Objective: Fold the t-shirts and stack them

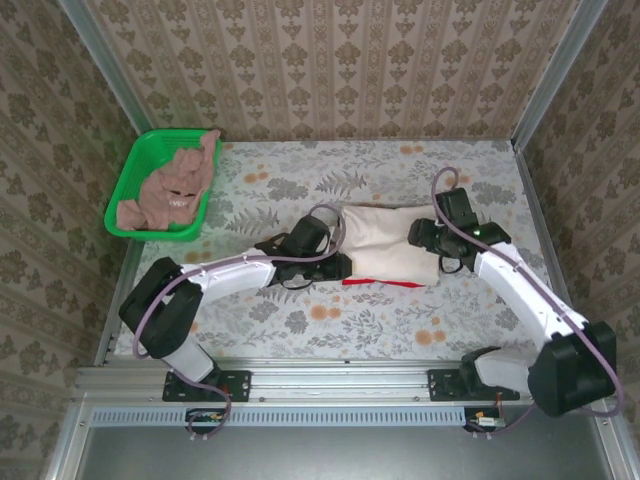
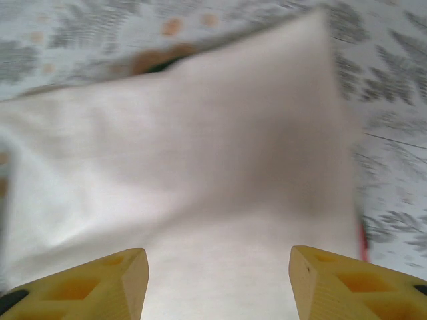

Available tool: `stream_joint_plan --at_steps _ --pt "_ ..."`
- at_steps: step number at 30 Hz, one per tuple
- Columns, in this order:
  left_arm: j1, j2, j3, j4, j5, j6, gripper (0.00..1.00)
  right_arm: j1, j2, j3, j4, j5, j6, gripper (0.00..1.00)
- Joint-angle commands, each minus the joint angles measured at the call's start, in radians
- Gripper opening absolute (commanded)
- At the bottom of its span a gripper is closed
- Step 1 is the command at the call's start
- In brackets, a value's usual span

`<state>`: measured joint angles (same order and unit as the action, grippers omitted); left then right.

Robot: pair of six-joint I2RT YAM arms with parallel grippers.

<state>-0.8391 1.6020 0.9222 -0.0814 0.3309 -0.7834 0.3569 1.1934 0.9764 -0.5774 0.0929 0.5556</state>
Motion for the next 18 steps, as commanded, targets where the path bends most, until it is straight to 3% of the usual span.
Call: stream_joint_plan --at_steps 1,5,12,13,15,18 --pt "0.018 -0.012 0.016 -0.044 -0.013 0.034 0.43 0.081 0.106 0.021 0.036 0.041 0.043 0.58" --pt "0.049 -0.091 0.01 -0.103 -0.013 0.07 0.49 0.105 0.342 0.097 0.032 0.071 0.047 0.61" --pt "0.175 -0.353 -0.106 -0.208 -0.046 0.123 0.72 0.074 0.544 0.209 -0.102 0.166 0.0 0.86" --pt "0.2 -0.382 -0.118 -0.229 -0.046 0.13 0.77 0.065 0.565 0.232 -0.124 0.182 -0.015 0.87" --pt "0.26 -0.445 -0.138 -0.267 -0.043 0.157 1.0 0.033 0.627 0.296 -0.185 0.216 -0.044 0.9" --pt "0.353 -0.517 -0.162 -0.305 -0.027 0.189 1.0 -0.018 0.694 0.366 -0.238 0.265 -0.086 0.91"
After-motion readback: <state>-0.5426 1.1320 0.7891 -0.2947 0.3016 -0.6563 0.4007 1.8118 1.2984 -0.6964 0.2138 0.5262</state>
